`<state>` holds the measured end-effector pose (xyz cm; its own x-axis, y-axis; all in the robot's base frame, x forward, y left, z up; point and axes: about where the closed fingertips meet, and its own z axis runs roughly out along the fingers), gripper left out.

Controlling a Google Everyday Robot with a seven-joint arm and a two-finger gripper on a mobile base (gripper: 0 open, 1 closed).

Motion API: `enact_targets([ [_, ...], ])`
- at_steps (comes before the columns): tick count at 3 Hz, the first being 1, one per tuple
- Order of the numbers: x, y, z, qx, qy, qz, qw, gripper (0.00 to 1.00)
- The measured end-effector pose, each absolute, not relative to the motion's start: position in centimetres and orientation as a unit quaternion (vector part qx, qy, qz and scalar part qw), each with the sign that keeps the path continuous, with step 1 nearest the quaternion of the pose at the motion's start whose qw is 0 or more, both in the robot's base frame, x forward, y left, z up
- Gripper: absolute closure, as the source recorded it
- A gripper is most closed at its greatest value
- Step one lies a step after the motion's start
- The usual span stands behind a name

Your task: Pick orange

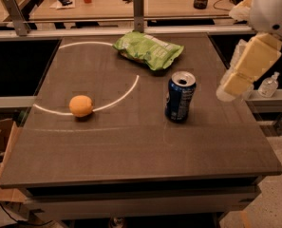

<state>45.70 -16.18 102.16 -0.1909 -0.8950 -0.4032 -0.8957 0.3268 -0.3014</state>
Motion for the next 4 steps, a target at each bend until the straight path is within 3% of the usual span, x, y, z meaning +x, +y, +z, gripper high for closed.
enact_targets([
  [4, 50.6, -0.6, 101.0, -0.563, 0.755, -0.001, 0.336, 0.00],
])
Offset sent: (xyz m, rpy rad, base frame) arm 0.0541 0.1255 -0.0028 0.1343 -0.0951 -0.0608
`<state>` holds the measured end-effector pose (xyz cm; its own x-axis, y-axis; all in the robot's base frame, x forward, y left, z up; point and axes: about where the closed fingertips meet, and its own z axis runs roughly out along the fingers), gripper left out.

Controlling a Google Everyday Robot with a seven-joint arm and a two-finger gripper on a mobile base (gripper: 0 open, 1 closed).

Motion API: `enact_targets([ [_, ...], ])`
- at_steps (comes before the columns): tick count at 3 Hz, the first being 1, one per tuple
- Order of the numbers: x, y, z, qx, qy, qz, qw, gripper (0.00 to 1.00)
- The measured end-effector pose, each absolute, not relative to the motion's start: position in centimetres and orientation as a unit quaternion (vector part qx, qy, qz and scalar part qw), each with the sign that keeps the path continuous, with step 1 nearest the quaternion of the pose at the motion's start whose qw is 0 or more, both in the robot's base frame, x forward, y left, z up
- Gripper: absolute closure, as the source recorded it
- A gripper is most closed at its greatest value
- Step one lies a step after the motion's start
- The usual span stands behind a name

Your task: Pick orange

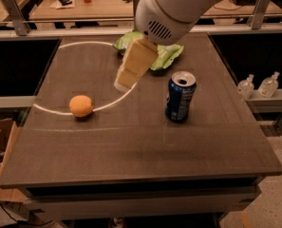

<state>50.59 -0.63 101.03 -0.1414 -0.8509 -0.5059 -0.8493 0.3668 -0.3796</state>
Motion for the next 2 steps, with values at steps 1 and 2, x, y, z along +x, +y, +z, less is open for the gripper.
enact_targets([
  [1, 50.65, 2.36, 97.62, -0.587, 0.748, 0.012, 0.310, 0.00],
  [2, 50.65, 2.54, 97.31, -0.589, 0.747, 0.013, 0.308, 0.00],
])
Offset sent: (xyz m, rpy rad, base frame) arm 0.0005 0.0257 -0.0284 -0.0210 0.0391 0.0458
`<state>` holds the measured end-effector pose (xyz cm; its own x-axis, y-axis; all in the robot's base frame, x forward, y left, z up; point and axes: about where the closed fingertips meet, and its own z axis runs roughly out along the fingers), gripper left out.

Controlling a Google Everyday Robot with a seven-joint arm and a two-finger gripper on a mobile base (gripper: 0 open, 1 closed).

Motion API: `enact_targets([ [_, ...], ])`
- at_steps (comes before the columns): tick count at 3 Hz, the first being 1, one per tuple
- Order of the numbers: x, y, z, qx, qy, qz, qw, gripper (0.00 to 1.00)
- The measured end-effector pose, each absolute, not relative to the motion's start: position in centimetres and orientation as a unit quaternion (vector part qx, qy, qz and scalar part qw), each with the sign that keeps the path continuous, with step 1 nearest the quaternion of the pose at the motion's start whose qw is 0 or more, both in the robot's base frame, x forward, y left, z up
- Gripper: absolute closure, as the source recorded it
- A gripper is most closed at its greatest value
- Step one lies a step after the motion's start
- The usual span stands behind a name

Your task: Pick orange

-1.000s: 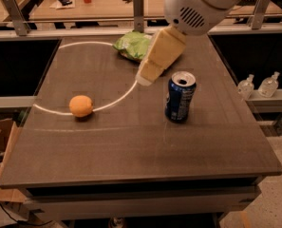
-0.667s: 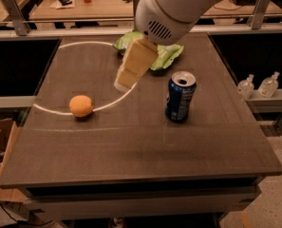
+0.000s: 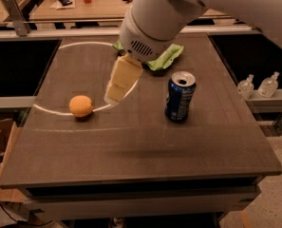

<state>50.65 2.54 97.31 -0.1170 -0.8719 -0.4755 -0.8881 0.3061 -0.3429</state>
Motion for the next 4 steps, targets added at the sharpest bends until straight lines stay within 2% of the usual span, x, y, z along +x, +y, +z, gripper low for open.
enact_targets([
  [1, 50.4, 2.6, 97.0, -0.588, 0.747, 0.022, 0.310, 0.00],
  [4, 49.2, 4.5, 87.7, -0.551, 0.782, 0.061, 0.284, 0.00],
])
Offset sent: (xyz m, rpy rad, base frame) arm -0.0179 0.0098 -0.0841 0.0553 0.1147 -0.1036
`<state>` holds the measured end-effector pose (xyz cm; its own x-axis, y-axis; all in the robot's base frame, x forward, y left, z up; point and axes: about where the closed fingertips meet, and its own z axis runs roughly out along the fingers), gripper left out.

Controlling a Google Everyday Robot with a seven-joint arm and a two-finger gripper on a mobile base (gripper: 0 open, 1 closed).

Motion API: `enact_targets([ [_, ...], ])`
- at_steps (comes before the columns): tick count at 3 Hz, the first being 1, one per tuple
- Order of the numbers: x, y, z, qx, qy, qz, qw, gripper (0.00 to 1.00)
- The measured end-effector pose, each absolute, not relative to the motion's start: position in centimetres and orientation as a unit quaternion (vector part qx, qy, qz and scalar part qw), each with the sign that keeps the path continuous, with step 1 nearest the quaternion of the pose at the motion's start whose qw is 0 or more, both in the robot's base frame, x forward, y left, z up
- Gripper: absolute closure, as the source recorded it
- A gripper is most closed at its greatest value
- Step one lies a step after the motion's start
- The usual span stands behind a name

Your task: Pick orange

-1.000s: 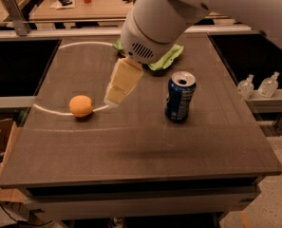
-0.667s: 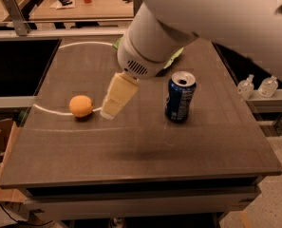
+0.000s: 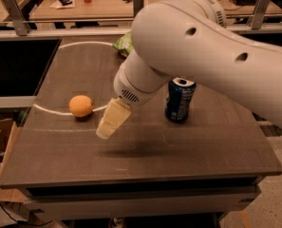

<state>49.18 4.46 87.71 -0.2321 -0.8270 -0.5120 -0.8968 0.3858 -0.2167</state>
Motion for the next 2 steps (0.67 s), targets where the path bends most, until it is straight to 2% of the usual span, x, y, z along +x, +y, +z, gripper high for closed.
enact_targets([
  [2, 50.6, 7.2, 85.4, -0.544, 0.763, 0.112, 0.331, 0.00],
])
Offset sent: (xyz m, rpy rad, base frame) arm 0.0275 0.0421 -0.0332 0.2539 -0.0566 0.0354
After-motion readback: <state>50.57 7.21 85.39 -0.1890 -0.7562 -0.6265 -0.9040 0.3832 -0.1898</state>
